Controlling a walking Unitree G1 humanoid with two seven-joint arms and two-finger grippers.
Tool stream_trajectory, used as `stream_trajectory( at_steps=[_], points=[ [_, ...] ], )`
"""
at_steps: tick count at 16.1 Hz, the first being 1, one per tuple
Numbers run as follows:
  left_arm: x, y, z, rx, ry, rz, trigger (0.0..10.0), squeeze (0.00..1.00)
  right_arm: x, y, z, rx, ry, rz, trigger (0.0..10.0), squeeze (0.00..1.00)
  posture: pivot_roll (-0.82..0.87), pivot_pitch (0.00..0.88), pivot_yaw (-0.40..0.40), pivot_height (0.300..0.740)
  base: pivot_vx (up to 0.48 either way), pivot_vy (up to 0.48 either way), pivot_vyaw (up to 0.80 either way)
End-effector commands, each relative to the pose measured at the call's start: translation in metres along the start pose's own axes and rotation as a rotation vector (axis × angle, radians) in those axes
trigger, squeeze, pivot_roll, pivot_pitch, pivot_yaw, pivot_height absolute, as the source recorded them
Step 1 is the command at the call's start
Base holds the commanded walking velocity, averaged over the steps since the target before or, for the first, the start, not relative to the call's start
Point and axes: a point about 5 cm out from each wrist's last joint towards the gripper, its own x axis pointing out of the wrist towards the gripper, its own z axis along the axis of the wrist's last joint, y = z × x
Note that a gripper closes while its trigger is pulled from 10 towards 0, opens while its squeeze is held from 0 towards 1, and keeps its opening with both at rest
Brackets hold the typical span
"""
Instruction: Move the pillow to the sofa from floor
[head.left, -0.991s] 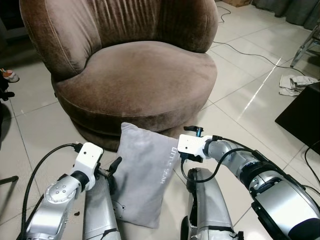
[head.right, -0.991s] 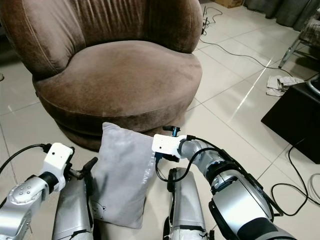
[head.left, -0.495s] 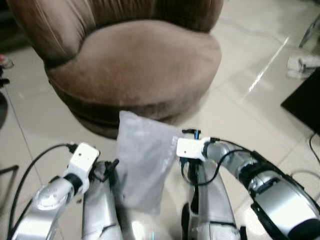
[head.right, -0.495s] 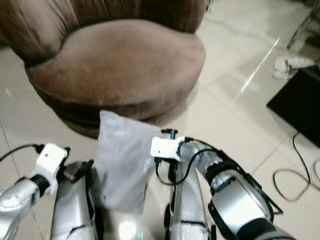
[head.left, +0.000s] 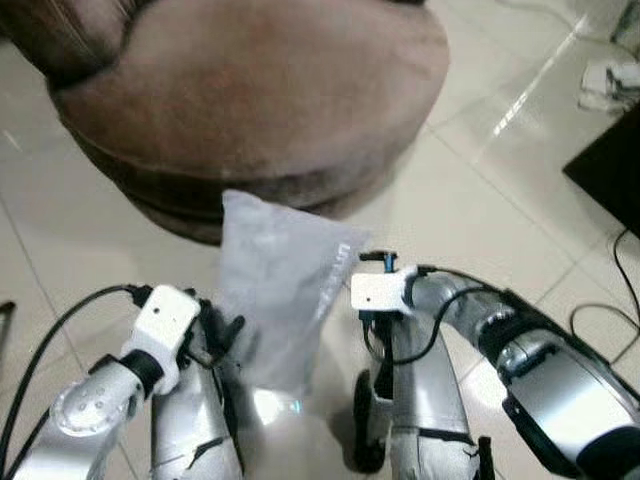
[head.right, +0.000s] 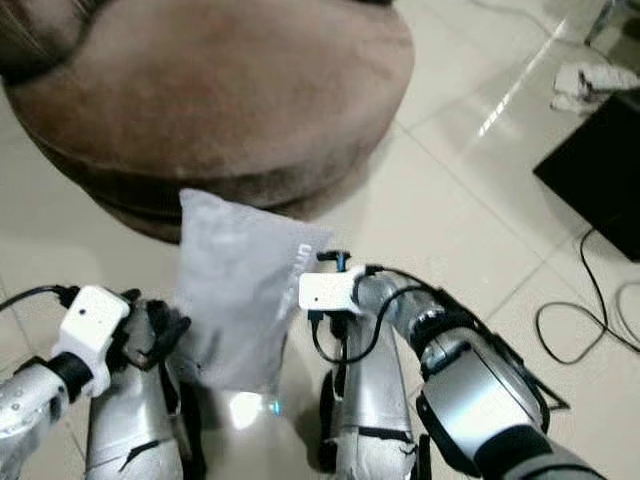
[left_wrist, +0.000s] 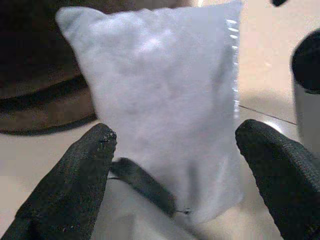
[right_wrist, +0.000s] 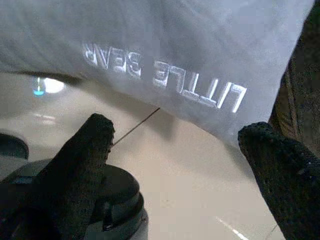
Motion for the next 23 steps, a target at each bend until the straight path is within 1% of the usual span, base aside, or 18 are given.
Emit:
stream_trajectory(
  at_steps=[1, 2, 3, 4, 5, 7, 8, 9, 10, 11, 14, 15, 17, 19, 21, 22, 23],
  points=[
    [-0.003, -0.005, -0.001, -0.01, 0.013, -0.013, 10.0, 0.0, -0.002, 0.011, -0.009, -0.016, 0.038, 0.054, 10.0, 0.0, 0.04, 0.396, -0.145, 0.455, 0.0, 0.0, 0.0],
    [-0.005, -0.007, 0.001, 0.001, 0.016, -0.019, 10.0, 0.0, 0.0, 0.006, -0.005, -0.01, 0.035, 0.04, 10.0, 0.0, 0.04, 0.401, -0.149, 0.455, 0.0, 0.0, 0.0],
    [-0.007, -0.007, 0.003, 0.0, 0.014, -0.018, 10.0, 0.0, 0.0, -0.004, 0.0, 0.058, 0.01, -0.005, 10.0, 0.0, 0.05, 0.4, -0.152, 0.455, 0.0, 0.0, 0.0],
    [-0.006, -0.008, 0.005, -0.008, 0.009, -0.017, 10.0, 0.0, -0.001, -0.008, -0.001, 0.103, 0.005, -0.026, 10.0, 0.0, 0.04, 0.397, -0.151, 0.455, 0.0, 0.0, 0.0],
    [-0.006, -0.009, 0.006, -0.011, 0.008, -0.017, 10.0, 0.0, -0.002, -0.008, -0.003, 0.109, 0.008, -0.027, 10.0, 0.0, 0.04, 0.397, -0.151, 0.455, 0.0, 0.0, 0.0],
    [-0.005, -0.009, 0.006, -0.008, 0.013, -0.015, 10.0, 0.0, -0.005, -0.005, -0.01, 0.091, 0.033, -0.02, 10.0, 0.0, 0.04, 0.397, -0.152, 0.455, 0.0, 0.0, 0.0],
    [-0.005, -0.009, 0.007, -0.01, 0.013, -0.016, 10.0, 0.0, -0.008, -0.011, -0.014, 0.193, 0.042, -0.058, 10.0, 0.0, 0.04, 0.394, -0.151, 0.455, 0.0, 0.0, 0.0],
    [-0.004, -0.01, 0.008, -0.009, 0.012, -0.018, 10.0, 0.0, -0.015, -0.023, -0.029, 0.603, 0.05, -0.171, 10.0, 0.0, 0.04, 0.39, -0.15, 0.455, 0.0, 0.0, 0.0],
    [-0.004, -0.01, 0.008, -0.008, 0.012, -0.018, 10.0, 0.0, -0.016, -0.024, -0.031, 0.677, 0.046, -0.184, 10.0, 0.0, 0.04, 0.39, -0.15, 0.455, 0.0, 0.0, 0.0],
    [-0.003, -0.009, 0.008, -0.005, 0.011, -0.013, 10.0, 0.0, -0.019, -0.024, -0.037, 0.723, 0.059, -0.209, 10.0, 0.0, 0.04, 0.387, -0.147, 0.455, 0.0, 0.0, 0.0],
    [-0.001, -0.009, 0.01, -0.004, 0.006, -0.024, 10.0, 0.0, -0.022, -0.021, -0.044, 0.81, 0.07, -0.224, 10.0, 0.0, 0.03, 0.389, -0.148, 0.455, 0.0, 0.0, 0.0],
    [0.0, -0.009, 0.011, -0.003, 0.005, -0.026, 10.0, 0.0, -0.022, -0.022, -0.044, 0.823, 0.069, -0.225, 10.0, 0.0, 0.03, 0.39, -0.15, 0.455, 0.0, 0.0, 0.0],
    [0.0, -0.009, 0.011, 0.003, 0.006, -0.023, 10.0, 0.0, -0.026, -0.027, -0.048, 0.915, 0.062, -0.248, 10.0, 0.0, 0.03, 0.391, -0.15, 0.455, 0.0, 0.0, 0.0],
    [0.001, -0.009, 0.012, 0.004, 0.003, -0.023, 10.0, 0.0, -0.03, -0.029, -0.053, 0.954, 0.075, -0.268, 10.0, 0.0, 0.03, 0.39, -0.15, 0.455, 0.0, 0.0, 0.0],
    [0.002, -0.008, 0.013, 0.004, 0.002, -0.019, 10.0, 0.0, -0.026, -0.027, -0.047, 0.908, 0.055, -0.227, 10.0, 0.0, 0.03, 0.389, -0.15, 0.455, 0.0, 0.0, 0.0],
    [0.003, -0.008, 0.013, 0.003, -0.001, -0.02, 10.0, 0.0, -0.021, -0.025, -0.037, 0.74, 0.057, -0.152, 10.0, 0.0, 0.03, 0.389, -0.15, 0.455, 0.0, 0.0, 0.0],
    [0.004, -0.008, 0.013, 0.004, -0.002, -0.02, 10.0, 0.0, -0.018, -0.027, -0.032, 0.726, 0.038, -0.143, 10.0, 0.0, 0.03, 0.389, -0.15, 0.455, 0.0, 0.0, 0.0]
  ],
)
